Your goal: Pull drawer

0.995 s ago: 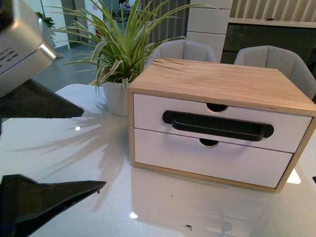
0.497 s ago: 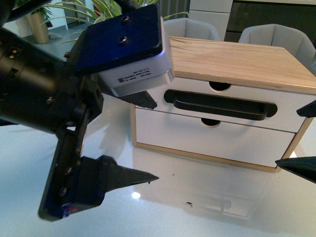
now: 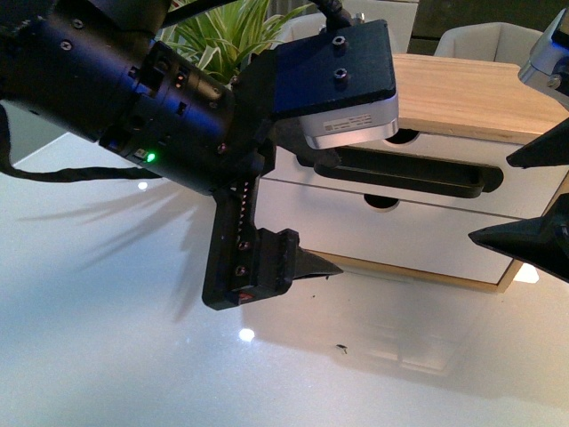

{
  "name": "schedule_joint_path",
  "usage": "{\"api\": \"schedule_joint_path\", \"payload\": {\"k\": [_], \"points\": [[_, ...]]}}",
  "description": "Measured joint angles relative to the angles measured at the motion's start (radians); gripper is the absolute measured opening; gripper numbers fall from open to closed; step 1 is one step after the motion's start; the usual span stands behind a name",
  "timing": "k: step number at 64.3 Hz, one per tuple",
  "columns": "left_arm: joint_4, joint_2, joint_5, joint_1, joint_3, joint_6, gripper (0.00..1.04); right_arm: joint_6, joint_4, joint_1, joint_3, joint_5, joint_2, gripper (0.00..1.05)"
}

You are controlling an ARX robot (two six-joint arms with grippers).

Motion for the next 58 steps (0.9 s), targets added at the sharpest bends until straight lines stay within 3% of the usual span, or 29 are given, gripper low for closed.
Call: {"api": "schedule_joint_path", "payload": {"k": [33, 58], "points": [[-0.001, 0.148, -0.030, -0.041, 0.153, -0.002, 0.97, 0.000, 0.000, -0.069, 0.020, -0.045, 0.032, 0.96], [0.006, 0.235, -0.095, -0.044, 0.211, 0.030, 0.97, 0.005, -0.006, -0.069, 0.037, -0.078, 0.036, 0.96]]}}
